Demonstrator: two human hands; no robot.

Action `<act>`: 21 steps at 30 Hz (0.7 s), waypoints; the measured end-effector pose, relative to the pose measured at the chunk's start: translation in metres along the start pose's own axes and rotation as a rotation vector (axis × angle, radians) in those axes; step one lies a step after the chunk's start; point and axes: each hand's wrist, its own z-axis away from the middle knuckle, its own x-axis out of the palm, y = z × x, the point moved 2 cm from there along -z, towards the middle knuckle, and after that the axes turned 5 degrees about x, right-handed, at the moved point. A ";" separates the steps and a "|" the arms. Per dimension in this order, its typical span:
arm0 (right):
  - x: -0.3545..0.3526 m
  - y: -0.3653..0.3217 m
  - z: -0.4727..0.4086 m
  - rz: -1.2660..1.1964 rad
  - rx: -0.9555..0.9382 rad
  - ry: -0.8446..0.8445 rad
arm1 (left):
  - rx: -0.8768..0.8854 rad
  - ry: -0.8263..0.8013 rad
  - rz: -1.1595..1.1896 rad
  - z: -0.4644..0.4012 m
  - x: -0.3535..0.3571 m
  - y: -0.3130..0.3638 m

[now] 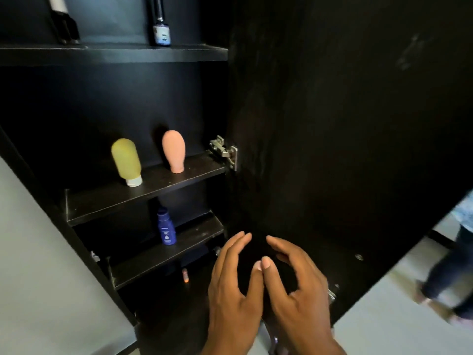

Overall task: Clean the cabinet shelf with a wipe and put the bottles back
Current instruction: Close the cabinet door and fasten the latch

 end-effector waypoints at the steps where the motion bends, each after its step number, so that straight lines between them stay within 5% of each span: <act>1: -0.013 0.002 0.005 0.024 -0.030 0.040 | 0.020 -0.014 0.010 0.004 0.005 0.007; 7: -0.079 0.022 0.015 -0.037 -0.052 0.337 | 0.121 -0.015 0.034 0.023 0.045 0.049; 14: -0.129 0.049 0.018 -0.170 -0.008 0.427 | 0.171 -0.061 0.044 0.059 0.107 0.088; 17: -0.139 0.073 0.013 -0.266 0.145 0.369 | 0.091 -0.023 0.054 0.076 0.134 0.088; 21: -0.134 0.099 0.000 -0.299 0.342 0.094 | -0.015 0.055 0.047 0.094 0.163 0.085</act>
